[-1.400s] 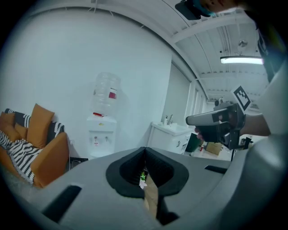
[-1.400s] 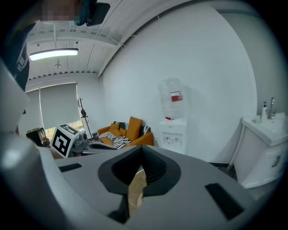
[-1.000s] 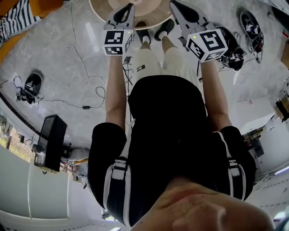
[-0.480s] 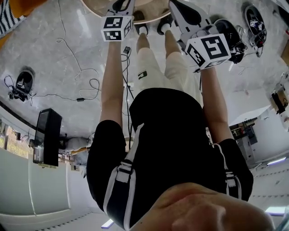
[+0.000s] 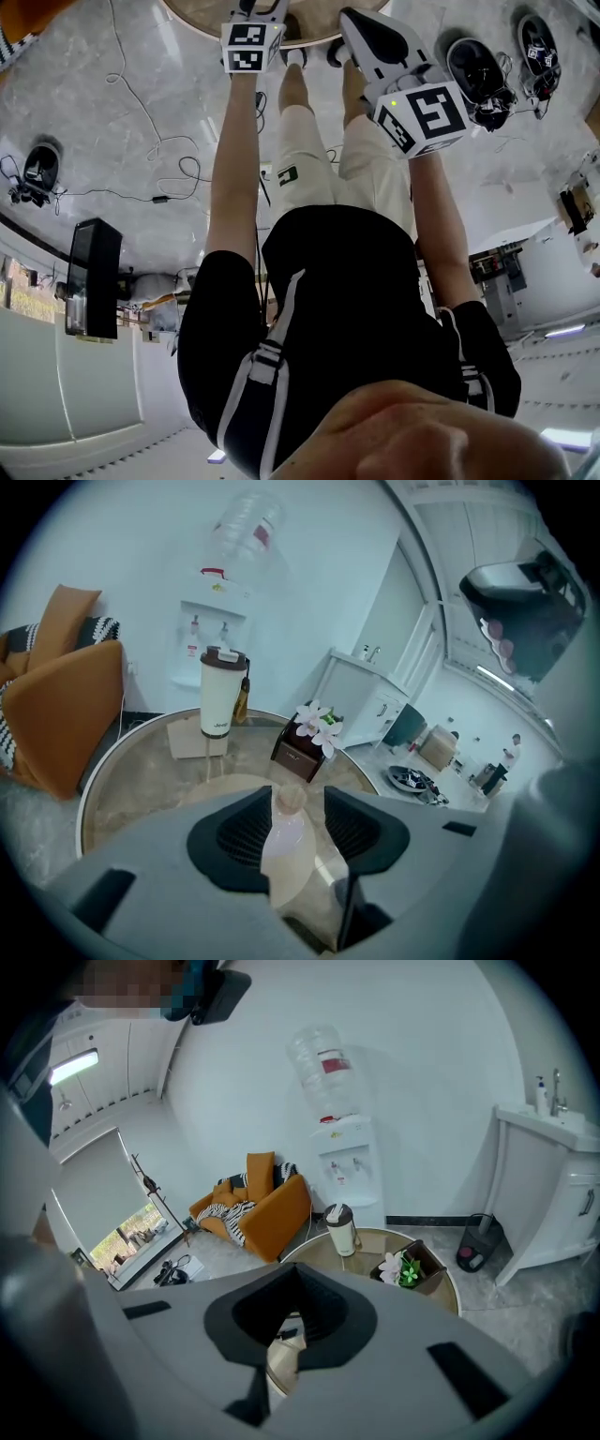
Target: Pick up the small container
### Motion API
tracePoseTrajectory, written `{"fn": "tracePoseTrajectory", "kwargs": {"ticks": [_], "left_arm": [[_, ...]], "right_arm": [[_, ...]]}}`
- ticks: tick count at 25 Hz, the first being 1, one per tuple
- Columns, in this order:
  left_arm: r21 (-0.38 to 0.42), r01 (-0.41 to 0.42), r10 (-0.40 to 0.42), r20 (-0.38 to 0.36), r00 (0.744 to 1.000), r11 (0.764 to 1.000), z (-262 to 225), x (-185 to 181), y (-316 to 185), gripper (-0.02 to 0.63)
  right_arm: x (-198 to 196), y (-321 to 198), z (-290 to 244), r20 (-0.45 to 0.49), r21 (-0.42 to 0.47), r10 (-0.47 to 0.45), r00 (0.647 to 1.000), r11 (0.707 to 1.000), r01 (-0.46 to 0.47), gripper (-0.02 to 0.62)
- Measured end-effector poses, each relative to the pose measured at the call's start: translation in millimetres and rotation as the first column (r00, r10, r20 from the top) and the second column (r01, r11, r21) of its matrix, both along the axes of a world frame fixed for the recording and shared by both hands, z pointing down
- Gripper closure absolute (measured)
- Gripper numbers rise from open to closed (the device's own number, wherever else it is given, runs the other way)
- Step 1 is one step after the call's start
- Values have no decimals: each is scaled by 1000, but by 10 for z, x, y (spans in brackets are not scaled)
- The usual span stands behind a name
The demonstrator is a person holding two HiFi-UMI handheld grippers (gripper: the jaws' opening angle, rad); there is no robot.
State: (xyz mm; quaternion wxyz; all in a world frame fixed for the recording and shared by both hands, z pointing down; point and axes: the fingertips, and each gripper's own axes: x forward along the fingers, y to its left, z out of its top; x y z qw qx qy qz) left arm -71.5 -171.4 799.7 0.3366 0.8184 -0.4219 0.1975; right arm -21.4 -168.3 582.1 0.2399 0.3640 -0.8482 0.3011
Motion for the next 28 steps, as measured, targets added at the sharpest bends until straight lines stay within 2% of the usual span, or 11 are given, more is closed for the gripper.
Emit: {"fn": "tracePoseTrajectory", "kwargs": {"ticks": [4,7,12,22,28], "left_arm": [[17,-30,29,45,999,999,239,54,-18,402],[16,-62,61,87,994,998,361,100,-39,401],[31,-84,80,112,991,996,487,180,-159,400],[43,-81,72,187,980,996,670,208,-223,417],[95,-102,78,230,970,990,604,229,-279,451]], "right_arm": [[14,-46,114,-1,-6,12,1000,1000,-12,592],[29,-52,155,5,-16,14,1000,1000,-14,592],[130,-46,278,5,-40,30,1000,999,-30,592],[321,-65,458,-6,-69,74,997,995,-74,592],[374,-98,463,-5,-71,93,996,993,-93,592]]}}
